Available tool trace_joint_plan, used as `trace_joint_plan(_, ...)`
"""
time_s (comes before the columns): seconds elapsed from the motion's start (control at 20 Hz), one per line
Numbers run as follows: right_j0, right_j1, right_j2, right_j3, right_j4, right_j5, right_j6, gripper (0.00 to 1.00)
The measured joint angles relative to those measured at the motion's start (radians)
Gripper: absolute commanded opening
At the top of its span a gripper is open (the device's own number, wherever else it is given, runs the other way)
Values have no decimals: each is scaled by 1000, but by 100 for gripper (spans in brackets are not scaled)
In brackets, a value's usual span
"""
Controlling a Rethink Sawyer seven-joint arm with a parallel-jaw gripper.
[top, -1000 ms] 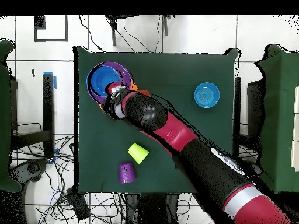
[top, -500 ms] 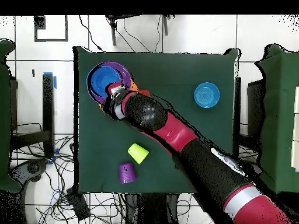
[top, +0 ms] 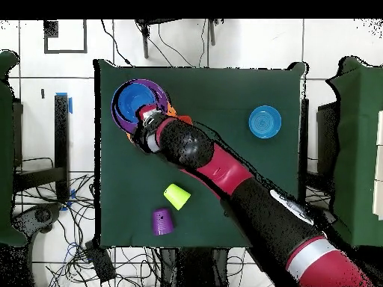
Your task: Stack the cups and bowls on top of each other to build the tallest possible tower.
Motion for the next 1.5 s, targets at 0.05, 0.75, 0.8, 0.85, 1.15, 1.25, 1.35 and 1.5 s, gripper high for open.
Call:
trace_joint_plan(0.05,0,0,0,0,-2,0,0,0)
trace_joint_plan(0.75,0,0,0,0,-12,0,0,0)
trace_joint_plan(0.8,0,0,0,0,-12,0,0,0)
trace_joint_plan(0.85,0,0,0,0,-12,0,0,0)
trace_joint_plan(1.15,0,4,0,0,-22,0,0,100)
trace_joint_plan(1.25,0,8,0,0,-25,0,0,100)
trace_joint_plan(1.35,0,16,0,0,-28,0,0,100)
trace_joint_plan(1.5,0,31,0,0,-34,0,0,100)
